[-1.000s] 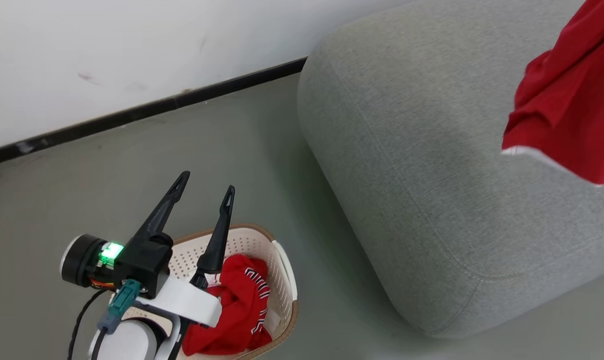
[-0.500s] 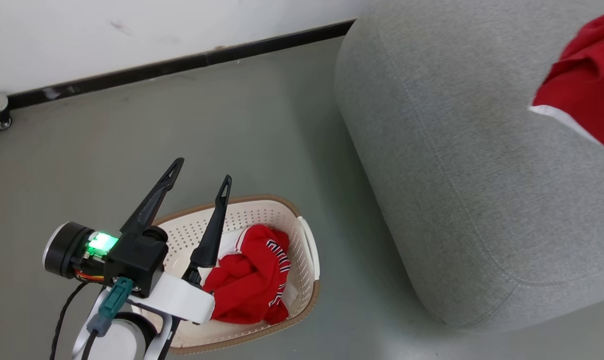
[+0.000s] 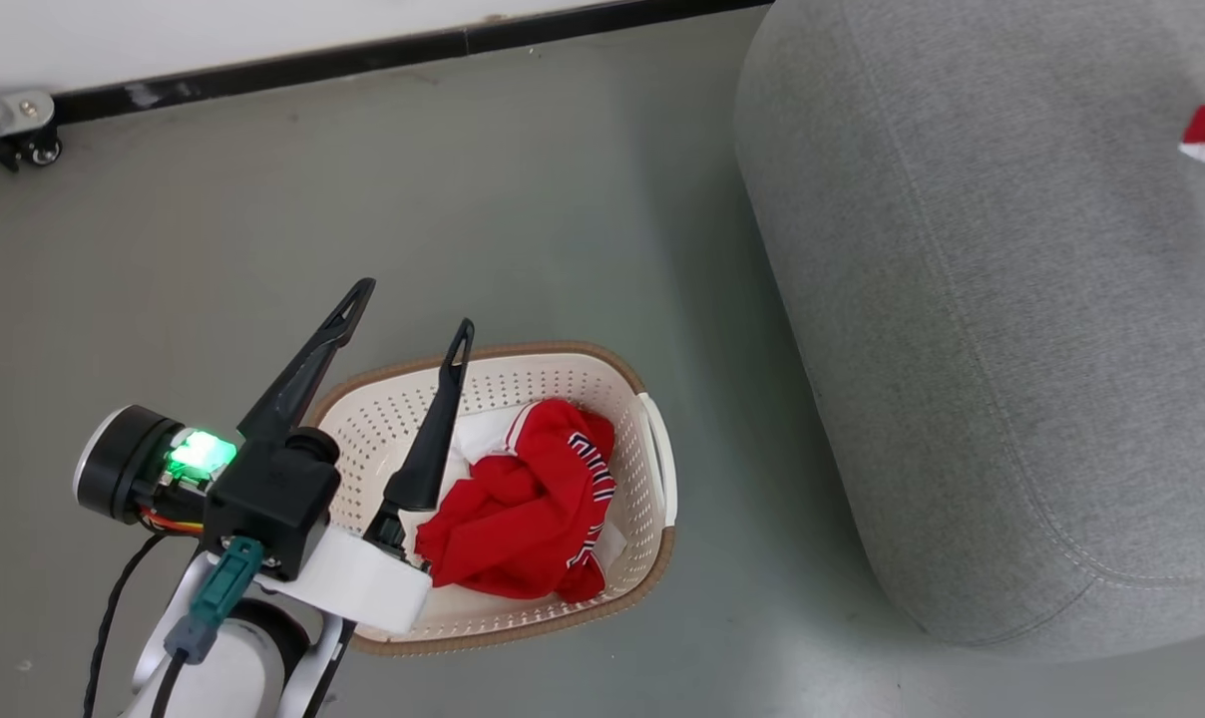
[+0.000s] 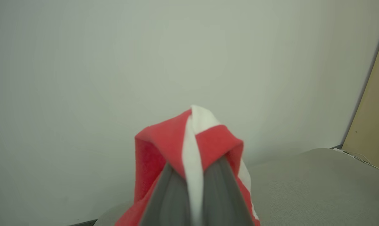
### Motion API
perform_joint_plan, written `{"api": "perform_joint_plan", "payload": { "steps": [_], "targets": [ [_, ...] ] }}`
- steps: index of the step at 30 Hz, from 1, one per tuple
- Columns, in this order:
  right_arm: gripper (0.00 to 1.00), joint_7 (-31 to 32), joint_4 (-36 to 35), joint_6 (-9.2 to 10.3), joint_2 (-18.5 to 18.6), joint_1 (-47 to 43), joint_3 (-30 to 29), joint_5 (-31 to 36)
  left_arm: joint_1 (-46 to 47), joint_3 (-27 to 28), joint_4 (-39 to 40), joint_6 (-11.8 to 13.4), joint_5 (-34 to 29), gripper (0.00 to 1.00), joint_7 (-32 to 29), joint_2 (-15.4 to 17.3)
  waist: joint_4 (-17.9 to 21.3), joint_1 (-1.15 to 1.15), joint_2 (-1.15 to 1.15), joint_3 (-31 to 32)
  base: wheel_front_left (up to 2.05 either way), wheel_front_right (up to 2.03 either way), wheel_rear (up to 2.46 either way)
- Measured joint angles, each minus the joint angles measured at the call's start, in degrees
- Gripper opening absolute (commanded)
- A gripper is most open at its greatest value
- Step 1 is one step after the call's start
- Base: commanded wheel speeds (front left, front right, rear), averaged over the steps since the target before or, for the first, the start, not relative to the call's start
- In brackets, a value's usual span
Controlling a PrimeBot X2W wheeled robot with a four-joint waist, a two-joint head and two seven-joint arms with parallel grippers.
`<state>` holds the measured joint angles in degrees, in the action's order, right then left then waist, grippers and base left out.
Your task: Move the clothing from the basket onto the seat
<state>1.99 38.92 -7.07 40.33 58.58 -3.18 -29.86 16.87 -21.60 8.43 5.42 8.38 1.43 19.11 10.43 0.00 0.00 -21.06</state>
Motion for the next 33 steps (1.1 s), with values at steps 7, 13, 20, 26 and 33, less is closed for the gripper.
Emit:
{"api": "perform_joint_plan", "payload": {
  "steps": [7,13,20,26,33],
  "targets": [
    [0.0,-2.97,4.13,-0.01,-0.19,0.36,-0.86,1.79,0.93,-0.88,1.3,-0.99,-0.04,1.0,-1.51,0.27,-1.08,0.0,0.0,-2.08,0.0,0.0,0.0],
    [0.0,-5.11,7.51,-0.01,-1.59,-0.1,-0.71,2.53,1.25,-1.65,1.94,-1.48,-0.05,1.0,-2.47,0.31,-1.52,0.0,0.0,-3.56,0.0,0.0,0.0],
    [0.0,-7.6,11.16,-0.05,-6.1,-2.79,-0.81,2.54,2.21,-1.79,2.66,-1.94,-0.14,1.0,-3.2,0.55,-1.57,0.0,0.0,-5.36,0.0,0.0,0.0],
    [0.0,-9.05,13.51,-0.05,-8.42,-3.77,-0.37,2.02,2.37,-1.74,2.75,-1.98,-0.24,1.0,-3.45,0.6,-0.97,0.0,0.0,-6.59,0.0,0.0,0.0],
    [0.0,-8.99,15.75,-0.05,-11.55,-7.21,3.86,2.02,2.82,-1.47,2.53,-1.98,-0.31,1.0,-3.43,0.73,0.3,0.0,0.0,-7.05,0.0,0.0,0.0]
  ]
}}
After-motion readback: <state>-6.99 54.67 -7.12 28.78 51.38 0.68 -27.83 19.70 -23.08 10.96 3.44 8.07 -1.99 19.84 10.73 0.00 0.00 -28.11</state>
